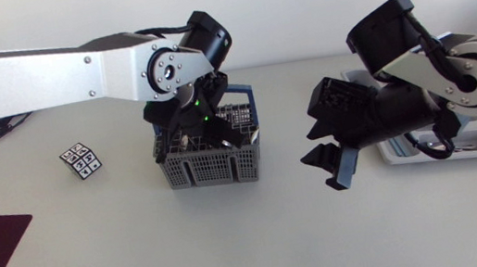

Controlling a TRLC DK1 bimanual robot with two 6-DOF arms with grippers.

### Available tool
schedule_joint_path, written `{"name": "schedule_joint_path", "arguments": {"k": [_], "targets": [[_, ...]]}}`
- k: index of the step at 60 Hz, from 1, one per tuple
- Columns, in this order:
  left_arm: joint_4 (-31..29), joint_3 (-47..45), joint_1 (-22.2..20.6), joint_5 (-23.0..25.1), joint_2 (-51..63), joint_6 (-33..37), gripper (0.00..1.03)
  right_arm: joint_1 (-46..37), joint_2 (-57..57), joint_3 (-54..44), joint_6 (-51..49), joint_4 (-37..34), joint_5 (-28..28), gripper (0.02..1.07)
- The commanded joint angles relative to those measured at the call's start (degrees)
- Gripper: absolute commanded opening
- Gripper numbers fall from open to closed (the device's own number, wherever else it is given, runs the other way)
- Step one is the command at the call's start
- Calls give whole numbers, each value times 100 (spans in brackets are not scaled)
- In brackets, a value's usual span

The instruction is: Transfer all utensils from the basket to the drawer tray.

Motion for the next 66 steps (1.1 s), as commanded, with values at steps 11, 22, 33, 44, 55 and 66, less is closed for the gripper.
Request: {"name": "schedule_joint_path", "arguments": {"k": [11,22,33,44,55,66], "targets": [[-63,76,-10,-149,166,-160,23,89,88,-197,124,76,66,66],[-63,40,-19,-184,201,-151,9,107,88,-206,124,76,66,66],[-81,23,-45,-193,210,-125,4,107,88,-224,116,85,66,66],[-125,-21,-142,-343,122,-99,4,107,53,-250,98,76,66,66],[-125,-39,-203,-518,-124,24,4,151,1,-276,98,67,66,66],[-125,-91,-326,-888,-405,279,4,221,-61,-320,98,67,66,66]]}}
